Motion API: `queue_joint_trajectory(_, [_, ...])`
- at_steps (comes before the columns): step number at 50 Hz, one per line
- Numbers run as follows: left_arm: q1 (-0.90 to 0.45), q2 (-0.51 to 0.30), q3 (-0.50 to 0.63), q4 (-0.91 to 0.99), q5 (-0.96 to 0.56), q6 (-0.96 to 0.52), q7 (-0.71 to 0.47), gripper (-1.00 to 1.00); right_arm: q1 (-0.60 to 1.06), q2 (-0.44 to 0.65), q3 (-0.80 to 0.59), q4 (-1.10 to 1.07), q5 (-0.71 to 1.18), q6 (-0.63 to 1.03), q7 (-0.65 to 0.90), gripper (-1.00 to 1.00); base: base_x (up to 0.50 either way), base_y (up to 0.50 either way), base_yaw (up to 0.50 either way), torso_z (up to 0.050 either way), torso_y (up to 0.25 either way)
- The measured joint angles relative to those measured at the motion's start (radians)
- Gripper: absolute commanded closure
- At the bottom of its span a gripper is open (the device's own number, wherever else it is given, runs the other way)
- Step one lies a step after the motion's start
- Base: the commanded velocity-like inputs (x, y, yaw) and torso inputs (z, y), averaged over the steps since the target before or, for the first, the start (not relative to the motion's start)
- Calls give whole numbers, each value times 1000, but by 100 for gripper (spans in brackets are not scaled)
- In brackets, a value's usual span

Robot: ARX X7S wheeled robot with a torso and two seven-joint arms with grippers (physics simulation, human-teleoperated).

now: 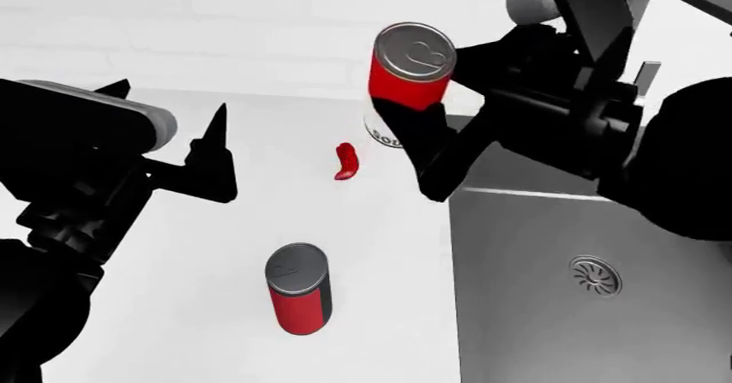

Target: Pick the cans from the counter and place them in their designated side in the cabinet.

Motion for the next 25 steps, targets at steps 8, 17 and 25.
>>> queue_joint_trajectory(8, [-1, 5, -2, 12, -9, -8, -10, -100, 42, -7, 61, -49, 111, 72, 155, 100, 0, 0, 0, 0, 0])
queue_joint_trajectory(17, [4, 7, -3, 20, -16, -7, -16, -100, 95, -13, 49, -82, 103, 89, 231, 100, 0, 0, 0, 0, 0])
queue_joint_trajectory(25, [4, 8, -11, 26, -26, -10, -21, -100, 212, -19, 8, -68, 44, 94, 262, 100, 0, 0, 0, 0, 0])
